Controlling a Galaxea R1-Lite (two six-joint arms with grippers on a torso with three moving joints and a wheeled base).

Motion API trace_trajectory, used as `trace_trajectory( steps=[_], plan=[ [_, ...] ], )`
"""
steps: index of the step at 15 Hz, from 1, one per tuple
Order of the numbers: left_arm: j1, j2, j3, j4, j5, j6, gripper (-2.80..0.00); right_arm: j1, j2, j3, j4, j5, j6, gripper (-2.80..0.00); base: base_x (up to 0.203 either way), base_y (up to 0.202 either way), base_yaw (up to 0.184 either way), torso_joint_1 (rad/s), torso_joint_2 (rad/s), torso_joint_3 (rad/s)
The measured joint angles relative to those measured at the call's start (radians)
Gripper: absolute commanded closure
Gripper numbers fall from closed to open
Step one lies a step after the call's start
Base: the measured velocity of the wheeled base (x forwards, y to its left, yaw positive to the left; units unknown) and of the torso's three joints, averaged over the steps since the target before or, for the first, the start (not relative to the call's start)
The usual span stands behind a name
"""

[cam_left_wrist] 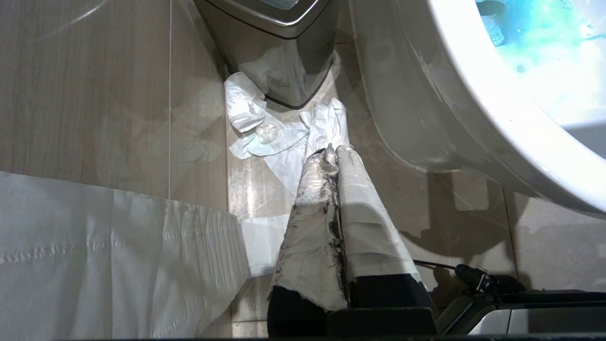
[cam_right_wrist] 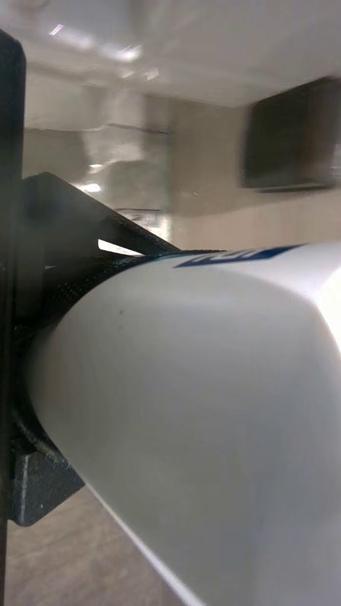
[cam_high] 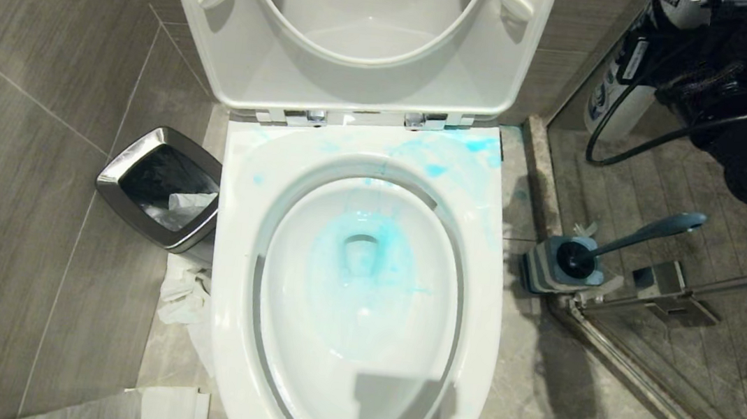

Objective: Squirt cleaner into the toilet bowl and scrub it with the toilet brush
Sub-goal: Place the cleaning agent on the floor

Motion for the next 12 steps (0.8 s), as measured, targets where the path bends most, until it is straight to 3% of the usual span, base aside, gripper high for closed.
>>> trace_trajectory(
  steps=[8, 12],
  plan=[
    [0.000, 0.000, -0.001, 0.001, 0.000, 0.006, 0.00, -0.002, 0.120, 0.001, -0.005, -0.005, -0.006, 0.00, 0.000, 0.000, 0.000, 0.000, 0.00, 0.000],
    [0.000, 0.000, 0.000, 0.001, 0.000, 0.009, 0.00, -0.001, 0.172, 0.004, -0.120, -0.002, -0.024, 0.00, 0.000, 0.000, 0.000, 0.000, 0.00, 0.000]
  ],
)
